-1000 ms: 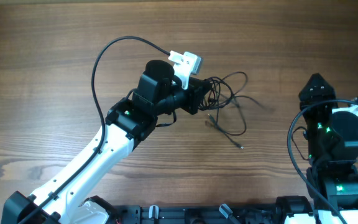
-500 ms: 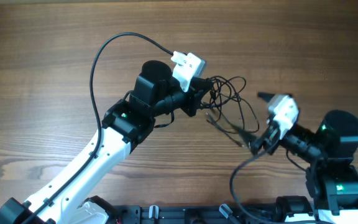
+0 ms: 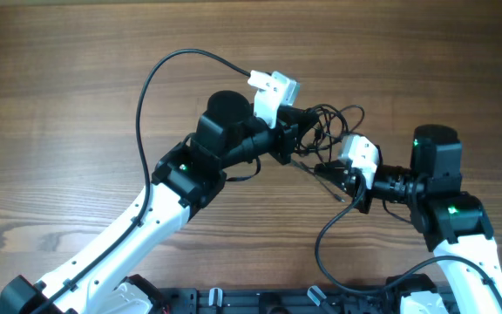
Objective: Untangle cables
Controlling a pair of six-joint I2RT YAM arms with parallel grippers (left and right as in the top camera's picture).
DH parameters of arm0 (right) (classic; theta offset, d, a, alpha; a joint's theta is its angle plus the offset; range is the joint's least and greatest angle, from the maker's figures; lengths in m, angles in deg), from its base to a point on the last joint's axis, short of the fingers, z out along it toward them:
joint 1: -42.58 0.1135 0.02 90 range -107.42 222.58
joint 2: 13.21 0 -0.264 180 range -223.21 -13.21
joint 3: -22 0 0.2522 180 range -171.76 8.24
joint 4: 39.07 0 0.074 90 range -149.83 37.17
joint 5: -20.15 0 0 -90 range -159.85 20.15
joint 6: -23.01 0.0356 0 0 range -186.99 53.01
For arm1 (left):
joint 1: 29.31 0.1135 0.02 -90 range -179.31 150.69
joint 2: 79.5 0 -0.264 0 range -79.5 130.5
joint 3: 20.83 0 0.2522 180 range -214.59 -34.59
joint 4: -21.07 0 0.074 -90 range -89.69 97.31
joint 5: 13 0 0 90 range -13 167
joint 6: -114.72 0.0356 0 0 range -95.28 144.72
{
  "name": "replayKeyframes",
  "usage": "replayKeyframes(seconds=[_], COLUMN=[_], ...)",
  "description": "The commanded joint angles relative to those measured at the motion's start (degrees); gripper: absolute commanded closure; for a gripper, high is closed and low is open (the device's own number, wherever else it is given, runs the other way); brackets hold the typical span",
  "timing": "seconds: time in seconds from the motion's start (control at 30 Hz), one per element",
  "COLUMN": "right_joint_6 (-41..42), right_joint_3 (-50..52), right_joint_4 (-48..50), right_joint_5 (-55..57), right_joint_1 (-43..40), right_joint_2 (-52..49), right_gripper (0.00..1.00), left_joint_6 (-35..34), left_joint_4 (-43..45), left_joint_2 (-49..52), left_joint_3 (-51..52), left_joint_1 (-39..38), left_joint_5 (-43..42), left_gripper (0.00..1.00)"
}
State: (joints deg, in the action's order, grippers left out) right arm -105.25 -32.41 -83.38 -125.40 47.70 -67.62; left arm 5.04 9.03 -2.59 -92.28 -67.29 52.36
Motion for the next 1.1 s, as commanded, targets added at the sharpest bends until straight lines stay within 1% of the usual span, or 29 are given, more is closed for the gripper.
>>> replayKeyframes(seconds=[0.0,0.07,0.13,0.17,0.2,0.23,0.3,0.33,0.37,0.4,0.43,0.53,0.57,0.6,0.67,0.7,0.73,0.77,0.8,0.83,0.93,0.97,1.07], right_joint_6=[1.7,7.6,14.1,17.6,18.8,20.1,24.7,27.1,29.1,29.2,29.3,29.3,26.9,22.4,7.0,2.5,0.0,-3.3,-4.5,-5.3,-5.3,-5.3,-5.3], right_joint_3=[-0.7,-0.7,-0.7,-0.7,-0.7,-0.7,-0.7,-0.7,-0.7,-0.7,-0.7,-0.7,-0.7,-0.7,-0.7,-0.7,-0.7,-0.7,-0.7,-0.7,-0.7,-0.7,-0.7], right_joint_4=[4.1,9.6,18.2,22.1,23.1,23.0,21.4,20.0,17.4,14.4,12.7,9.9,9.9,9.9,9.9,9.9,9.9,9.9,9.9,9.8,8.4,7.4,4.3], right_joint_5=[-0.7,-0.6,1.3,8.3,15.0,25.2,42.4,49.2,54.3,55.1,55.1,55.0,51.2,45.9,28.1,23.7,21.8,20.7,20.7,20.4,15.5,15.0,15.0], right_joint_1=[0.2,0.2,0.2,0.2,0.2,0.2,0.2,0.2,0.2,0.2,0.2,0.2,0.2,0.2,0.2,0.2,0.2,0.2,0.2,0.2,0.2,0.2,0.2], right_joint_2=[1.4,4.3,9.7,12.9,15.0,17.2,19.1,19.2,18.9,18.5,18.1,18.0,18.0,18.0,18.0,18.0,18.0,18.0,17.9,17.7,16.0,15.1,12.6], right_gripper=[0.96,0.96,0.96,0.96,0.96,0.96,0.96,0.96,0.93,0.40,0.00,0.00,0.00,0.00,0.00,0.00,0.00,0.00,0.00,0.03,0.11,0.17,0.47], left_joint_6=[-0.5,-0.5,-0.5,-0.5,-0.3,-0.1,0.0,0.0,1.4,2.7,3.5,8.0,10.3,11.1,13.6,13.6,13.6,14.2,15.0,15.0,15.0,15.0,15.0], left_joint_4=[0.0,-1.1,-3.3,-4.6,-5.4,-5.9,-6.0,-6.0,-6.0,-6.0,-6.0,-5.6,-5.4,-5.3,-5.2,-5.1,-5.1,-5.1,-5.1,-4.9,-4.0,-3.2,-1.5], left_joint_2=[-1.4,-1.4,-1.4,-1.4,-1.4,-1.4,-1.4,-1.4,-1.4,-1.4,-1.4,-1.5,-1.5,-1.5,-1.5,-1.5,-1.5,-1.5,-1.5,-1.5,-1.5,-1.5,-1.5], left_joint_3=[0.2,0.2,0.3,0.3,0.3,0.3,0.3,0.3,0.3,0.2,0.3,0.3,0.2,0.2,0.2,0.2,0.3,0.2,0.2,0.3,0.2,0.2,0.3], left_joint_1=[0.9,1.9,3.3,4.0,4.3,4.4,4.4,4.4,4.4,4.4,4.4,4.4,4.4,4.3,4.3,4.3,4.3,4.3,4.3,4.3,4.2,4.0,4.0], left_joint_5=[-0.5,-0.3,0.3,0.2,0.2,0.2,0.2,0.3,0.2,0.0,-0.5,-3.7,-6.3,-7.7,-12.1,-13.2,-14.4,-17.4,-18.7,-19.9,-20.5,-20.5,-20.5], left_gripper=[0.96,0.96,0.96,0.96,0.96,0.96,0.96,0.96,0.97,0.96,0.96,0.96,0.96,0.96,0.96,0.96,0.96,0.96,0.96,0.96,0.96,0.96,0.96])
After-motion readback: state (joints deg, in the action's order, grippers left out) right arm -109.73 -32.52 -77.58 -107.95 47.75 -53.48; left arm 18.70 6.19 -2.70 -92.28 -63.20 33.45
